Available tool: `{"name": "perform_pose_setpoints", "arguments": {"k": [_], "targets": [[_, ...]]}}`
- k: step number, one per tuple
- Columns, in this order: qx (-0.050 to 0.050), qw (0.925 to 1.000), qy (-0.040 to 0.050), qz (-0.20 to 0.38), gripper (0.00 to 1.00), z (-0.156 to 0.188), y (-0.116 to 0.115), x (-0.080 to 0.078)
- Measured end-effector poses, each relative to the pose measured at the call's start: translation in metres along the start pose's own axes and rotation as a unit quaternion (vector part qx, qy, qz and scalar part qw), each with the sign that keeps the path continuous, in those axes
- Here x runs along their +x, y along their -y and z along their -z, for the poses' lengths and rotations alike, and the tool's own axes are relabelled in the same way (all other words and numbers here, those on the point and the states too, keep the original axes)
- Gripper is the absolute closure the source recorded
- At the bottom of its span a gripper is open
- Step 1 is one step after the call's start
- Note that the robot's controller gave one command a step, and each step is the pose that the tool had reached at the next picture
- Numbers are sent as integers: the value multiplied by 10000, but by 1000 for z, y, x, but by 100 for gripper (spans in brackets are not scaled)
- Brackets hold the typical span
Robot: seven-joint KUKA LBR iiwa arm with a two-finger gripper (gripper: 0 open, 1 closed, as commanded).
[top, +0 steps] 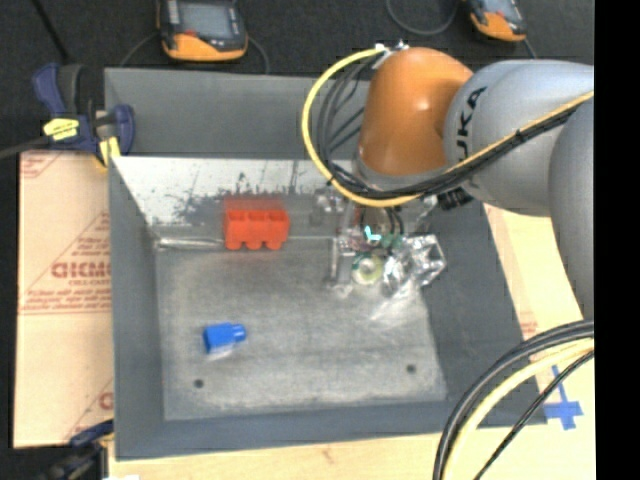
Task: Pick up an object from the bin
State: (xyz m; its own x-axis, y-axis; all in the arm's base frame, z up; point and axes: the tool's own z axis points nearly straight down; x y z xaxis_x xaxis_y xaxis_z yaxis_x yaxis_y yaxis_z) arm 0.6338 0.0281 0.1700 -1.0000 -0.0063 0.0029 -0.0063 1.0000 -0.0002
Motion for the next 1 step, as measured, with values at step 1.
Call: {"name": "perform_pose_setpoints", "arguments": {"k": [1], "targets": [[11, 9996, 7, -296, 0, -103, 94, 1]]}}
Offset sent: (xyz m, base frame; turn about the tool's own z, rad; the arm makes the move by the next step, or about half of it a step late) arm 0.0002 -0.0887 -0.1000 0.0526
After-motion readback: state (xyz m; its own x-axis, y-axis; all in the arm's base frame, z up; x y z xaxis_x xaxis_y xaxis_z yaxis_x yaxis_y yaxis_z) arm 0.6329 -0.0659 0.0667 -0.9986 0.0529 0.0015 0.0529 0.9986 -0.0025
